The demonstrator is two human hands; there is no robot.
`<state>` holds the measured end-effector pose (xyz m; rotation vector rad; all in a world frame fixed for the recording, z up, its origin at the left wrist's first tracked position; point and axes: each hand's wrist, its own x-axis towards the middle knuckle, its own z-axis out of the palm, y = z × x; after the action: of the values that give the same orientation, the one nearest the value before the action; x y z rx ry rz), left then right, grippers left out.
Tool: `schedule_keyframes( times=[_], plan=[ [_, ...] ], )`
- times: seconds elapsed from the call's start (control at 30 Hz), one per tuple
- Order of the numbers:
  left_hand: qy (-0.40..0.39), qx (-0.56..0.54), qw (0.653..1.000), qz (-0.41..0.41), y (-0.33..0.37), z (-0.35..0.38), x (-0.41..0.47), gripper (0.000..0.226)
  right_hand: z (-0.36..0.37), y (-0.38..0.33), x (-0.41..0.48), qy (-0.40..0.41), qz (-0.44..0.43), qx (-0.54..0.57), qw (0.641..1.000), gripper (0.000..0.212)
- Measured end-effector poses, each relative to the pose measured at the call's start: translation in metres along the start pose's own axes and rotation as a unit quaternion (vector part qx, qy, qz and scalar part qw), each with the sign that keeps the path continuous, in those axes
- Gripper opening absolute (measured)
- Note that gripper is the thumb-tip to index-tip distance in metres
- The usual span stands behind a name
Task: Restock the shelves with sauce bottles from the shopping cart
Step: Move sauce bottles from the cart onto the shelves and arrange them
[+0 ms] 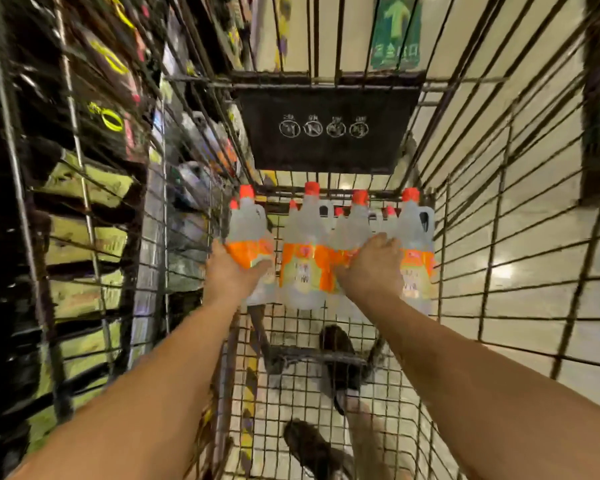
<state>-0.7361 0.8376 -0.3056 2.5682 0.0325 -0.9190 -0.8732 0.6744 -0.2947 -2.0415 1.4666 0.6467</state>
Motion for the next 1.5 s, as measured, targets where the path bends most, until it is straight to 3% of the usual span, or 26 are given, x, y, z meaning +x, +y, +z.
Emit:
schedule_keyframes(
  times=[0.23, 0.5, 0.67, 0.8, 0.97, 1.2, 1.27, 1.37, 1.5],
  plan=[
    [0.012, -0.044, 0.998, -0.038, -0.01, 0.022, 0.016, 0.101, 0.012, 0.004, 0.001, 0.037, -0.022, -0.017, 0.999, 0.086],
    [0.016, -0.085, 0.995, -0.047, -0.02, 0.013, -0.014, 0.071, 0.024, -0.006, -0.002, -0.001, -0.04, -0.004, 0.999, 0.102],
    [0.037, -0.147, 0.988, -0.038, -0.032, 0.008, -0.045, 0.064, 0.022, -0.011, 0.003, -0.062, 0.001, 0.089, 0.994, 0.113],
    [0.008, -0.196, 0.979, -0.046, -0.039, 0.009, -0.057, 0.066, 0.022, -0.011, 0.012, -0.075, 0.04, 0.155, 0.984, 0.122],
    [0.018, -0.219, 0.974, -0.056, -0.045, 0.006, -0.077, 0.072, 0.016, -0.011, 0.012, -0.092, 0.082, 0.184, 0.975, 0.096],
    [0.039, -0.182, 0.982, -0.04, -0.046, -0.014, -0.107, 0.089, 0.005, -0.002, -0.017, -0.036, 0.056, 0.239, 0.969, 0.095],
    [0.046, -0.192, 0.98, -0.04, -0.042, -0.022, -0.119, 0.085, -0.006, 0.0, -0.033, -0.021, 0.033, 0.237, 0.971, 0.094],
    [0.042, -0.217, 0.975, -0.03, -0.036, -0.039, -0.141, 0.078, -0.023, 0.004, -0.063, 0.015, -0.037, 0.257, 0.966, 0.075],
    [0.059, -0.26, 0.964, 0.013, -0.028, -0.074, -0.183, 0.078, -0.057, 0.003, -0.119, 0.047, -0.106, 0.303, 0.946, 0.077]
  ],
)
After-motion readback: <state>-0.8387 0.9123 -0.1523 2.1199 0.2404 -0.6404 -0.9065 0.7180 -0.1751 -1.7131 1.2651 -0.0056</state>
